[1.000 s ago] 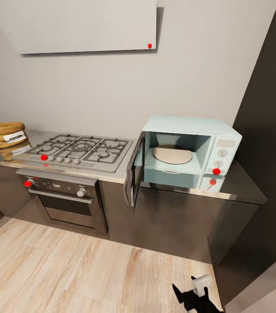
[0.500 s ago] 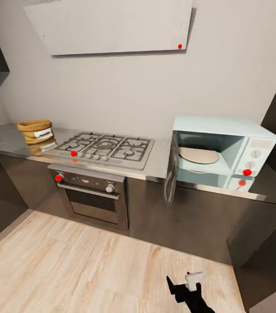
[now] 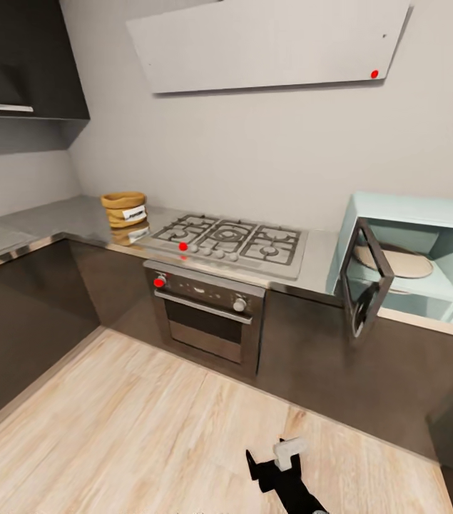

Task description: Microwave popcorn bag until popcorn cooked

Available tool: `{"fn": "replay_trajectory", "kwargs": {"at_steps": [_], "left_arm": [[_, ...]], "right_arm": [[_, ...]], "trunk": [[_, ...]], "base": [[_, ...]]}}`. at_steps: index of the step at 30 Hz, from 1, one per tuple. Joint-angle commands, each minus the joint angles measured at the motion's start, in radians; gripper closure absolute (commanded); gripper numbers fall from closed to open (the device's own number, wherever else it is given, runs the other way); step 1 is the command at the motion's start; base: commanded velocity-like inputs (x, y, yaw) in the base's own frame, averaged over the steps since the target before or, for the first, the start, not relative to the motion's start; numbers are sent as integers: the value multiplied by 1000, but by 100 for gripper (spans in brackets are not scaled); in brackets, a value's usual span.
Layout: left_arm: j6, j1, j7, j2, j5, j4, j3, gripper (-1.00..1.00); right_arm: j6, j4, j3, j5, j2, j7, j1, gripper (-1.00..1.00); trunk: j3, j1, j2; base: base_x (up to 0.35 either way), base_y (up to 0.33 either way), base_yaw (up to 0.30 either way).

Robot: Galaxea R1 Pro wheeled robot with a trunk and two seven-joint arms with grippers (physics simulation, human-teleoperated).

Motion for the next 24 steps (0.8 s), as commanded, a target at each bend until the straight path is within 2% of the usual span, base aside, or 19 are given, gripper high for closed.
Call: {"fn": "replay_trajectory", "kwargs": {"at_steps": [1,2,3,4,5,7,8,10,12,16,17,20,24], "left_arm": [[-3,-1,-1,0,1,1,3,-100],[-3,-1,-1,-1,2,1,3,-100],[-3,0,-1,-1,2,1,3,-100],[-3,0,-1,-1,2,1,3,-100],[-3,0,-1,-1,1,0,3,-100],[-3,0,-1,-1,2,-1,4,-100],[-3,-2,-1,-1,2,-2,5,-100],[-4,-7,-1,-4,2,-3,1,-100],[-4,-9,-1,-9,2,-6,0,-100],[-5,-10,-1,-11,5,-6,19,-100],[-5,-10,-1,-11,5,-5,22,-100],[-5,-10,-1,-11,6,-4,25,-100],[-11,-5,-1,-11,7,-2,46,-100]], "right_arm": [[-1,-8,6,3,12,-2,-3,-100],[17,-32,30,5,43,-25,-12,-100],[66,-70,73,15,73,-73,-21,-100],[110,-107,114,29,85,-116,-29,-100],[182,-187,183,44,96,-177,-48,-100],[292,-324,259,52,98,-230,-66,-100],[392,-436,289,54,98,-248,-73,-100],[542,-608,314,57,98,-268,-80,-100],[584,-659,324,57,98,-298,-79,-100],[549,-629,332,47,98,-326,-59,-100],[519,-576,344,38,98,-326,-36,-100],[420,-489,372,32,98,-332,-22,-100],[366,-459,387,31,98,-334,-16,-100]], "trunk": [[-1,0,0],[-1,0,0],[-1,0,0],[-1,0,0],[-1,0,0],[-1,0,0],[-1,0,0],[-1,0,0],[-1,0,0],[-1,0,0],[-1,0,0],[-1,0,0],[-1,0,0]], "base": [[-11,41,94],[-6,21,48],[-3,11,25],[-2,7,16],[-1,4,8],[-1,2,4],[0,1,2],[0,0,1],[-18,57,0],[-82,264,0],[-98,315,0],[-74,327,7],[-16,342,181]]}}
